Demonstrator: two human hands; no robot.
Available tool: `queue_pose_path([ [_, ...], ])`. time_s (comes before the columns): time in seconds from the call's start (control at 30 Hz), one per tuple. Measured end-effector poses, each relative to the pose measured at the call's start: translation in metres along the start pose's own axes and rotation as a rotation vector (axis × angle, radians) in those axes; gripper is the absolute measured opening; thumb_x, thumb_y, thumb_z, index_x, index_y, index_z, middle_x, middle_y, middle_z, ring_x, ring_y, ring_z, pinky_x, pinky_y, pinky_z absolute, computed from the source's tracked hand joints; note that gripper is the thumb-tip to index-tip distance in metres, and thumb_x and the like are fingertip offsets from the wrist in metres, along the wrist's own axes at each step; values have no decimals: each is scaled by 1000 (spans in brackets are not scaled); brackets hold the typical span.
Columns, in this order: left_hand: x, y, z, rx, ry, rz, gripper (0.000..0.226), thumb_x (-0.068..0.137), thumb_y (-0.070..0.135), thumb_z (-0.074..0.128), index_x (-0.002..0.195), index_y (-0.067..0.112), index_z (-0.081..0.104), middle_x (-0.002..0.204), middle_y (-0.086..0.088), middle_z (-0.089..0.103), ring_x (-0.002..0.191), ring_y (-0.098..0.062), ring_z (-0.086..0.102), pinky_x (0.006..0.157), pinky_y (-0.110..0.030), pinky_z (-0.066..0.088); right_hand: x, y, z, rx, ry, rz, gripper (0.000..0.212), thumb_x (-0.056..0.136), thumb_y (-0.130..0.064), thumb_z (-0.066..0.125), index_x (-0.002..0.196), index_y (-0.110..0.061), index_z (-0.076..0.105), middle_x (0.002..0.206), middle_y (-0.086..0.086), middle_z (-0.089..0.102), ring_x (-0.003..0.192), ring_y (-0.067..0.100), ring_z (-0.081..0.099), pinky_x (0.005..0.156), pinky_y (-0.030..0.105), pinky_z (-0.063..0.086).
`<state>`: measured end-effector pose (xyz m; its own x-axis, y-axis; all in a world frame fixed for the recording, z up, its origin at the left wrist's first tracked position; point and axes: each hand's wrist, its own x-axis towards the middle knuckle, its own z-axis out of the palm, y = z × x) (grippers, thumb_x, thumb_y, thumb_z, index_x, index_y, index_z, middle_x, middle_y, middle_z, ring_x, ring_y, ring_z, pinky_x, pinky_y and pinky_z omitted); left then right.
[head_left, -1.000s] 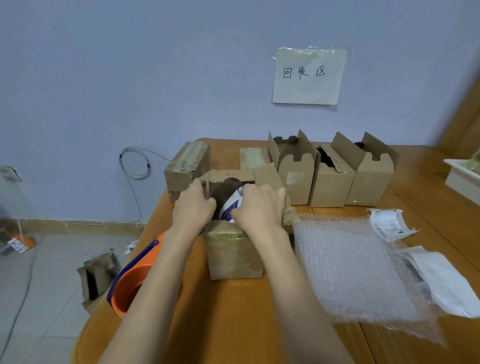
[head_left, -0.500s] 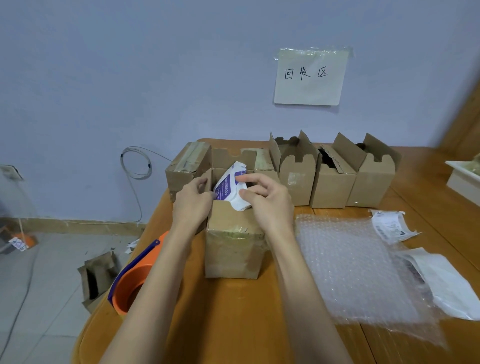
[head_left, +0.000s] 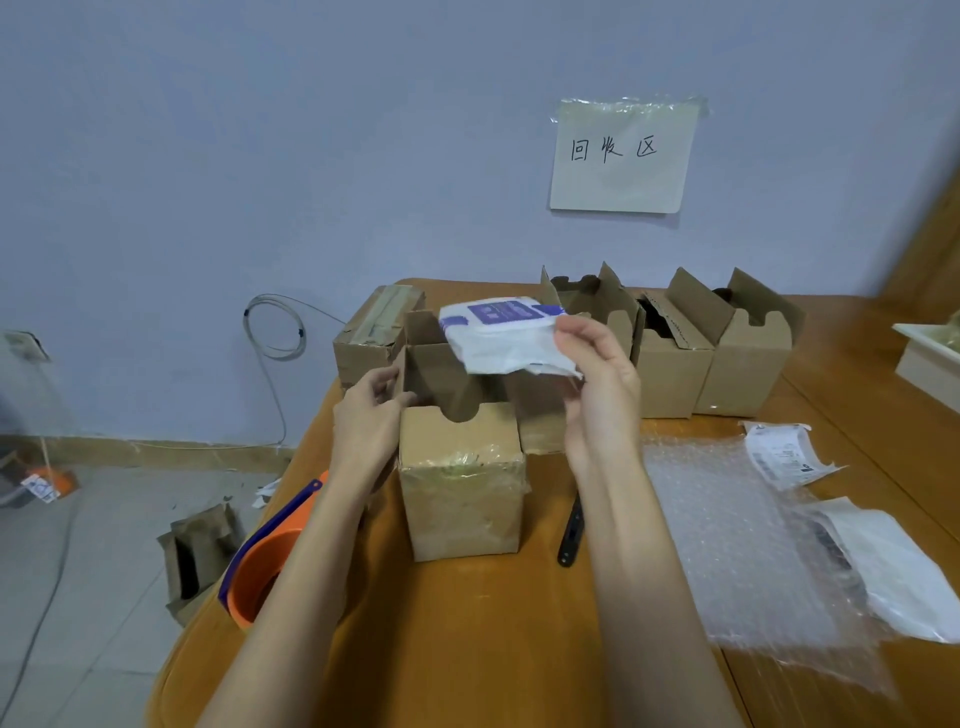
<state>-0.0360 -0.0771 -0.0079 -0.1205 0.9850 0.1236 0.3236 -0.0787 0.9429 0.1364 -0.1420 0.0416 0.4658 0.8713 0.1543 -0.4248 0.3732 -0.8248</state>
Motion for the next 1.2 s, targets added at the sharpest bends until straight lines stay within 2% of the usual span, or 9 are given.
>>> queue_pose_path([
  [0.2, 7, 7, -2, 88, 9, 25, 26, 83, 18, 72, 106, 20, 59, 129, -5, 57, 118, -20, 52, 82, -34, 42, -3, -11, -2, 156, 72, -128, 17, 94, 0, 53, 92, -15, 62, 88, -8, 66, 86, 8, 64, 73, 24, 54],
  [0.37, 5, 15, -6, 138, 16, 94, 14, 93, 35, 59, 100, 28, 68, 118, 1, 67, 111, -15, 55, 86, -32, 39, -1, -28, -22, 144, 186, -291, 25, 94, 4, 49, 113, -11, 56, 84, -7, 64, 83, 7, 65, 63, 20, 49],
  [0.47, 6, 19, -8, 202, 35, 116, 21, 90, 56, 51, 95, 42, 66, 114, 10, 68, 112, -17, 57, 107, -53, 34, 1, -29, -39, 51, 317, -360, 27, 93, 6, 45, 108, -14, 56, 82, -17, 69, 89, 6, 67, 66, 21, 50],
  [0.63, 5, 22, -10, 269, -2, 150, 14, 85, 33, 64, 99, 32, 69, 121, 5, 65, 118, -16, 54, 103, -43, 39, 3, -9, -63, -26, 415, -304, 33, 90, 9, 42, 90, -21, 57, 91, -6, 63, 92, 12, 64, 64, 20, 51],
  [0.77, 6, 23, -9, 333, -43, 125, 23, 82, 28, 68, 103, 35, 64, 123, 1, 63, 122, -23, 52, 112, -57, 25, 2, 20, -76, -236, 398, -80, 31, 90, 4, 43, 85, -21, 60, 98, 0, 64, 92, 20, 64, 56, 23, 50],
  [0.9, 4, 28, -10, 312, -62, 89, 36, 83, 16, 65, 118, 28, 61, 129, -5, 59, 121, -24, 52, 106, -45, 35, -5, 41, -79, -522, 365, 164, 25, 91, 0, 42, 87, -16, 61, 86, -1, 62, 73, 12, 59, 53, 25, 48],
  [1.07, 0, 32, -10, 322, -66, 105, 45, 85, 16, 65, 128, 19, 54, 121, -3, 54, 113, -25, 52, 81, -30, 35, -2, 39, -95, -1406, 214, 130, 13, 94, -24, 54, 96, -22, 67, 100, 1, 67, 78, 14, 56, 56, 25, 42],
  [1.13, -1, 34, -9, 353, -64, 112, 49, 83, 19, 68, 130, 19, 51, 134, -6, 48, 108, -23, 50, 81, -30, 35, 6, 33, -96, -1445, 121, 206, 12, 91, -29, 60, 94, -21, 69, 108, 0, 66, 86, 15, 59, 65, 28, 50],
  [1.2, -3, 35, -8, 350, -34, 108, 50, 84, 21, 67, 131, 18, 49, 139, -8, 39, 102, -18, 46, 80, -29, 35, 9, 26, -87, -1381, 78, 73, 19, 91, -39, 61, 91, -23, 72, 112, 1, 65, 96, 16, 60, 71, 29, 51],
])
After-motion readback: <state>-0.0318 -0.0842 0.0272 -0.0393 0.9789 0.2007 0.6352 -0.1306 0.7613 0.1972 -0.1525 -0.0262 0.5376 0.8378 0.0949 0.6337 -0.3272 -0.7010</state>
